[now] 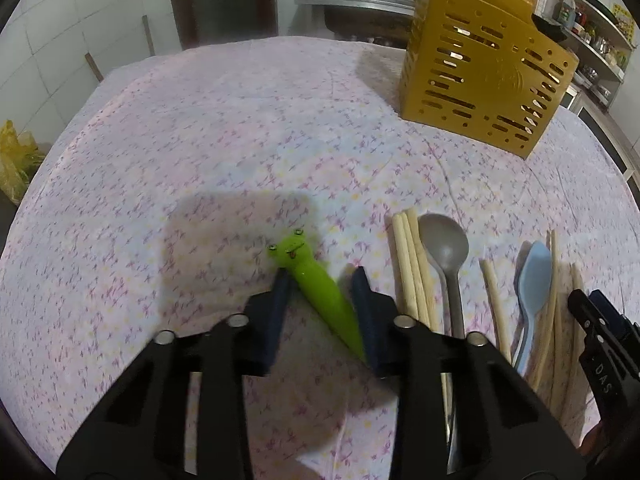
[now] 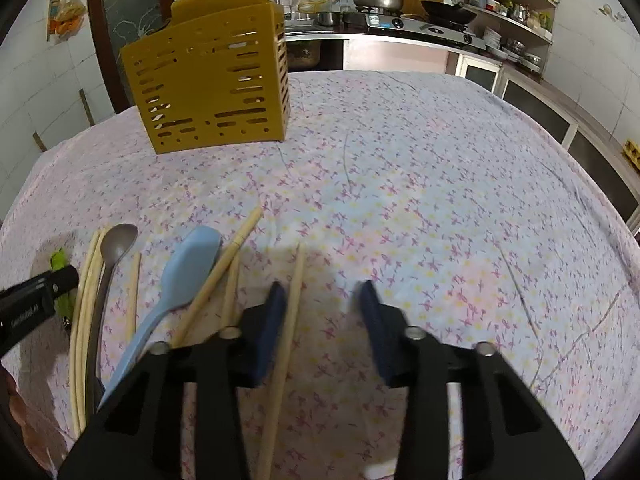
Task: Organize utensils
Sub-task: 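Close the left tool on the frog fork handle while the right tool grips a chopstick, then lift the frog fork with the left tool while the right tool carries the chopstick to the holder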
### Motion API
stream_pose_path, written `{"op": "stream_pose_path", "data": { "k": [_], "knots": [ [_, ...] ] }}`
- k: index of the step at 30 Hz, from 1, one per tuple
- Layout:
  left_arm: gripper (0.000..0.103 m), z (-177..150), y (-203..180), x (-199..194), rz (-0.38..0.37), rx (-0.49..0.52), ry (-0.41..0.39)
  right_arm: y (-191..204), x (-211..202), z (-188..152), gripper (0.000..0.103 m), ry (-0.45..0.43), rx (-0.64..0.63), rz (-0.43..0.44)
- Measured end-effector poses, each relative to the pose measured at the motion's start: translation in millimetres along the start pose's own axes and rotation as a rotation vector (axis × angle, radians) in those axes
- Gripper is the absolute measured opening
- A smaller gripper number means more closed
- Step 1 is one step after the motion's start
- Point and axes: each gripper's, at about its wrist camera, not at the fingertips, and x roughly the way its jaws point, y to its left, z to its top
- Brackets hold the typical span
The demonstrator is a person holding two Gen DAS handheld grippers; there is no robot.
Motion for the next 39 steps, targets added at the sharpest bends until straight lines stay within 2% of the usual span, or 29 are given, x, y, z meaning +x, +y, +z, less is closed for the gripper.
{"op": "stream_pose_path", "data": {
  "k": [4, 7, 12, 20, 30, 33, 39],
  "knots": [
    [0.026, 7.4, -0.3, 3.3, -0.018, -0.002, 0.010, -0.7, 3.3, 5.4, 0.013, 0.007, 0.021, 0.017],
    [0.024, 10.3, -3.3, 5.0, -0.023, 0.015, 0.006, -2.2, 6.4, 9.3, 0.008, 0.009, 0.037, 0.036],
    [0.022, 16.2, -6.0, 2.7, -0.048, 0.010, -0.006, -5.7, 1.9, 17.1, 0.007, -0.019, 0.054, 0.057],
    [0.018, 18.1, -9.8, -38.6, -0.083, 0.007, -0.134, -14.2, -38.2, 25.0, 0.006, -0.151, 0.083, 0.108],
    [0.017, 3.0, -18.0, -110.8, -0.050, 0.070, -0.401, -25.3, -97.0, 29.7, 0.006, -0.364, 0.067, 0.146],
    [0.016, -2.6, -16.8, -124.2, -0.051, 0.078, -0.448, -27.6, -114.5, 28.4, 0.006, -0.440, 0.054, 0.138],
    [0.016, -10.7, -14.6, -143.2, -0.049, 0.093, -0.490, -29.1, -134.8, 24.6, 0.006, -0.530, 0.034, 0.137]
  ]
}}
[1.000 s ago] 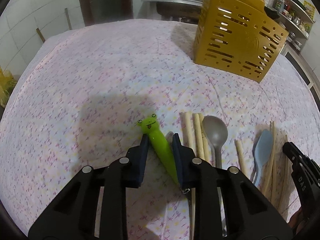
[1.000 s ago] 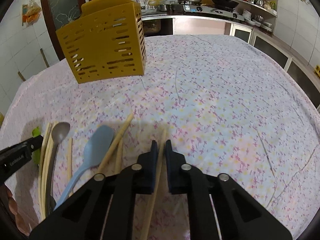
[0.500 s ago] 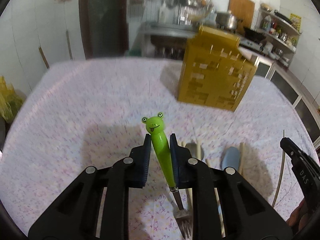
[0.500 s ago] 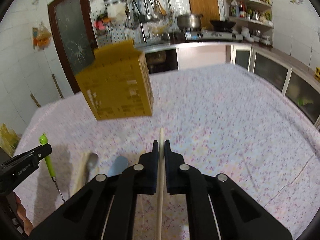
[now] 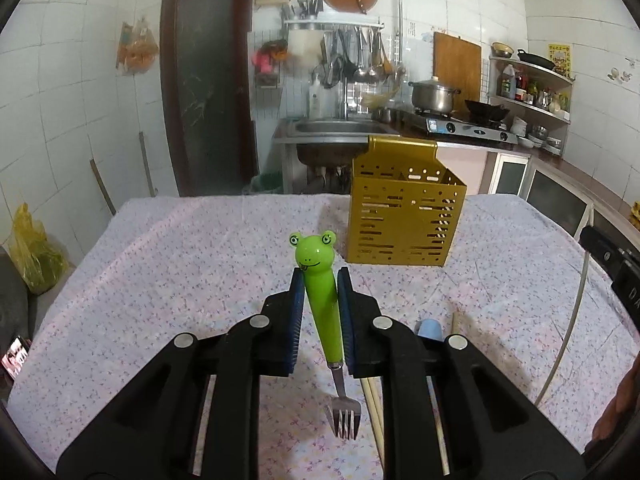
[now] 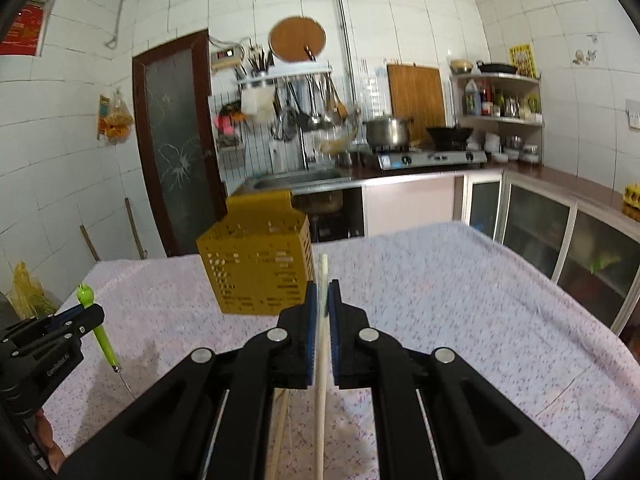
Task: Organize utensils
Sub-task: 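Lift the frog fork with the left tool while the right tool carries the chopstick to the holder, then drop the frog fork into the yellow holder with the left tool while the right tool releases the chopstick there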
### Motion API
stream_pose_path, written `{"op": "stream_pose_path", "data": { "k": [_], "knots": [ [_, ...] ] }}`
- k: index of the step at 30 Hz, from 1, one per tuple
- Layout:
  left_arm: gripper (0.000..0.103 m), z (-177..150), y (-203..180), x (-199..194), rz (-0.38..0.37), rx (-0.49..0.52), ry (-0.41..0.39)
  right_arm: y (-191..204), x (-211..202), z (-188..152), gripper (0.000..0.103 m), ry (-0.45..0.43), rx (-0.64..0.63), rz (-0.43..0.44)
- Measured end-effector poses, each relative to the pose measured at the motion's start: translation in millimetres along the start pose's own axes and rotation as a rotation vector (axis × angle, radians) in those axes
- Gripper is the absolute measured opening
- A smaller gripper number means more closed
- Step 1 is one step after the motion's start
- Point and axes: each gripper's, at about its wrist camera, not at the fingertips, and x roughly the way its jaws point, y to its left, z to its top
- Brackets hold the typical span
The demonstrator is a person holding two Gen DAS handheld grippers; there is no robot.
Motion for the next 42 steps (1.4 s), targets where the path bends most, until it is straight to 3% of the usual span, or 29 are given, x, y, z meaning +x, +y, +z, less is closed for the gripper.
{"op": "stream_pose_path", "data": {
  "k": [15, 21, 27, 35, 42],
  "knots": [
    [0.014, 16.1, 8.7, -8.7, -0.023, -0.032, -0.057, 4.4, -3.5, 15.1, 0.006, -0.084, 0.004, 0.008],
    [0.015, 56.6, 1.9, -10.0, -0.028, -0.009, -0.128, 9.0, 5.6, 50.1, 0.006, -0.144, 0.011, 0.018],
    [0.014, 120.6, -9.9, -7.2, -0.061, -0.010, -0.220, 14.4, 28.4, 114.0, 0.006, -0.227, 0.033, 0.032],
    [0.014, 197.5, -33.5, 34.3, -0.098, -0.021, -0.297, 35.4, 68.3, 179.8, 0.006, -0.295, 0.019, 0.067],
    [0.014, 211.1, -44.8, 102.4, -0.132, -0.043, -0.268, 50.3, 119.6, 188.0, 0.006, -0.285, -0.017, 0.077]
  ]
}}
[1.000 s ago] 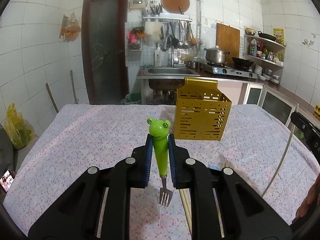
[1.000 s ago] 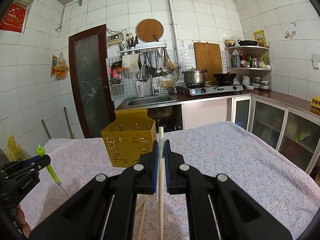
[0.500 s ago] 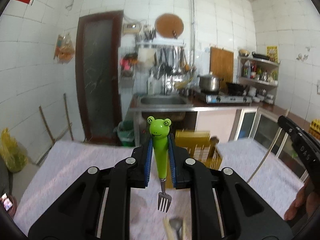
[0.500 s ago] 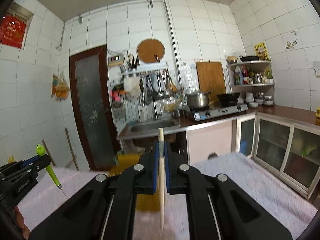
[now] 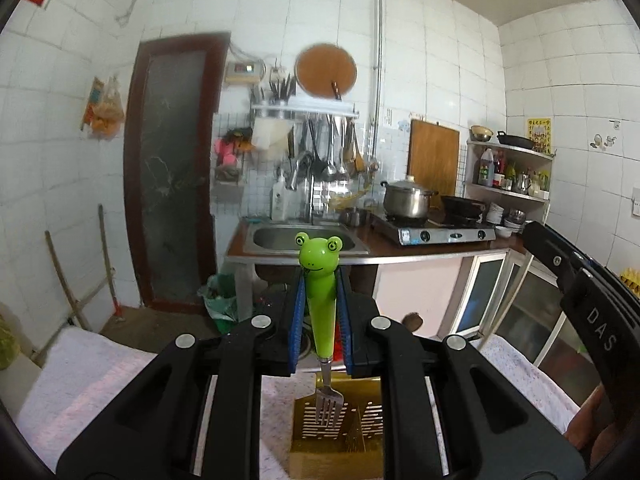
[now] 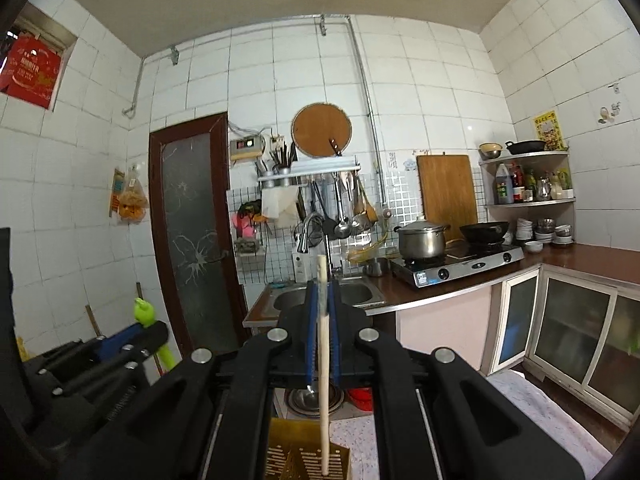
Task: Organize utensils
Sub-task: 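Drop the frog fork into the yellow holder with the left tool while the right tool releases the chopstick there, then bring both open tools back over the remaining utensils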
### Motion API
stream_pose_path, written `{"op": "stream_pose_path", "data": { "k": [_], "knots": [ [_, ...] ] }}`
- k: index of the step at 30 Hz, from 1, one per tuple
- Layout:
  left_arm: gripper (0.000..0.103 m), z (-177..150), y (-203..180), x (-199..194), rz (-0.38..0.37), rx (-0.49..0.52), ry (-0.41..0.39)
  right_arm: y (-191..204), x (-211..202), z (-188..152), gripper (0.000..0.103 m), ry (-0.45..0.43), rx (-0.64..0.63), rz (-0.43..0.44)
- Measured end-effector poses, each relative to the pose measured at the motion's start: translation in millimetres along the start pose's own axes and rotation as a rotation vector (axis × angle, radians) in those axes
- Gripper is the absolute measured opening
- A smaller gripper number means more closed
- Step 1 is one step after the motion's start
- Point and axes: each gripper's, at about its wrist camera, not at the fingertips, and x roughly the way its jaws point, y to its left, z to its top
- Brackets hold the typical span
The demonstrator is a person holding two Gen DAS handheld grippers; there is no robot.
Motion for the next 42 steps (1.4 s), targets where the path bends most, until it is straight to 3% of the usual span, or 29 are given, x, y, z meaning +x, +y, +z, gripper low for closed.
{"op": "stream_pose_path", "data": {
  "k": [5, 11, 12, 14, 15, 16, 20, 23, 30, 35, 42],
  "knots": [
    [0.015, -38.3, 11.4, 45.1, 0.000, -0.035, 0.090, -8.7, 35.4, -41.4, 0.006, 0.094, -0.001, -0.012],
    [0.020, -66.3, 25.1, 62.5, 0.040, -0.052, 0.177, -13.5, 51.4, -76.9, 0.007, 0.229, -0.011, -0.025],
    [0.024, -67.1, 26.4, 60.3, 0.042, -0.052, 0.186, -14.4, 51.0, -79.4, 0.007, 0.251, -0.019, -0.035],
    [0.051, -64.8, 30.2, 50.4, 0.058, -0.050, 0.178, -16.1, 46.7, -79.2, 0.022, 0.281, -0.043, -0.065],
    [0.057, -61.6, 32.2, 38.1, 0.076, -0.043, 0.161, -18.7, 39.8, -77.2, 0.053, 0.284, -0.045, -0.082],
    [0.068, -58.8, 33.1, 28.9, 0.088, -0.037, 0.149, -20.6, 32.9, -75.2, 0.069, 0.279, -0.040, -0.096],
    [0.088, -51.8, 42.8, -17.6, 0.129, -0.017, 0.131, -34.3, -0.9, -72.3, 0.069, 0.310, -0.025, -0.139],
    [0.097, -59.9, 51.6, -47.0, 0.156, -0.016, 0.135, -40.3, -29.0, -83.5, 0.070, 0.353, -0.028, -0.163],
    [0.098, -123.8, 66.8, -87.9, 0.193, -0.018, 0.247, -25.5, -81.9, -156.6, 0.074, 0.505, -0.111, -0.162],
    [0.098, -178.1, 67.8, -92.8, 0.210, -0.014, 0.362, -19.4, -101.7, -211.0, 0.074, 0.643, -0.122, -0.138],
    [0.098, -239.5, 63.6, -83.6, 0.200, -0.011, 0.513, -24.4, -108.3, -249.4, 0.074, 0.751, -0.095, -0.137]
  ]
}}
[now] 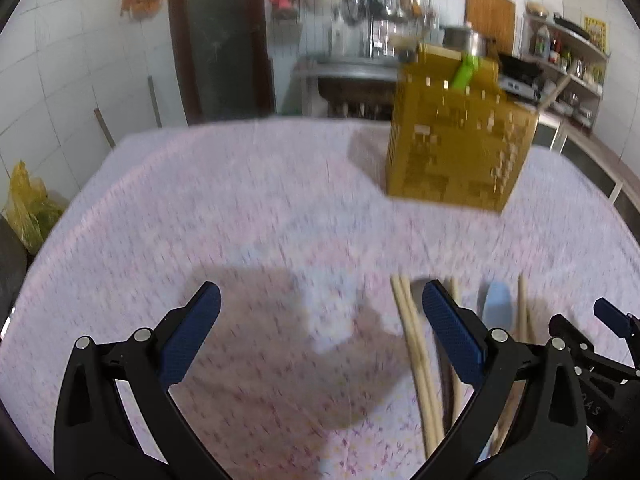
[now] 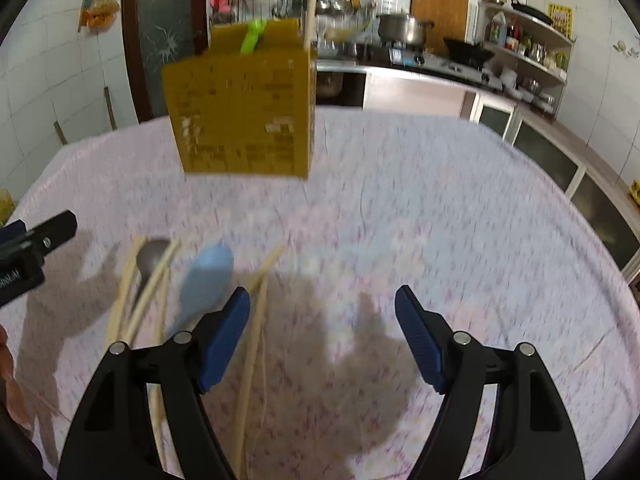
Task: Organize utensils
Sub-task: 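Bring both open tools back over the remaining utensils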
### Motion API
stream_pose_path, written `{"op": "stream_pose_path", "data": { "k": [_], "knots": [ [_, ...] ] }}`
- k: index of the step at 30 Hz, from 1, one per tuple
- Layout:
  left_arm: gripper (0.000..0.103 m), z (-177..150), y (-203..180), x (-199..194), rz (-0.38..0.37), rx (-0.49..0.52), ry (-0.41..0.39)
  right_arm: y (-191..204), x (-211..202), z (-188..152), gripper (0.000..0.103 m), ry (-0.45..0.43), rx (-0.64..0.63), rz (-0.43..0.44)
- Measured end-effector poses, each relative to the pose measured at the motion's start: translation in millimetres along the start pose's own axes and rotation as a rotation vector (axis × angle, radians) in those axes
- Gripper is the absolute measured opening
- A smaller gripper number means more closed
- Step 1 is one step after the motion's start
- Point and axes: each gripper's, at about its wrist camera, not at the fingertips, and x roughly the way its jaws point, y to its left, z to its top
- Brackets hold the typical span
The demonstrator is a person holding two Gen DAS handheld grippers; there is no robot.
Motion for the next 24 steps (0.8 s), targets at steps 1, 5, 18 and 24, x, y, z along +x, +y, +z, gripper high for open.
{"op": "stream_pose_path", "data": {
  "k": [1, 5, 18, 24],
  "knots": [
    [0.098, -3.0, -0.5, 3.9, -0.005, -0.001, 0.015, -0.6, 2.0, -1.0, 0.074, 0.009, 0.001, 0.001],
    [0.098, -15.4, -2.4, 20.8, -0.020, 0.014, 0.089, -0.9, 7.0, -8.2, 0.074, 0.029, 0.007, 0.004],
    [0.098, -20.1, -8.3, 35.7, -0.039, 0.030, 0.136, 2.3, 13.6, -13.6, 0.074, 0.062, 0.023, 0.001],
    [0.098, -19.6, -4.3, 36.0, -0.048, 0.003, 0.139, 3.8, 13.1, -15.6, 0.074, 0.064, 0.028, 0.004]
  ]
}}
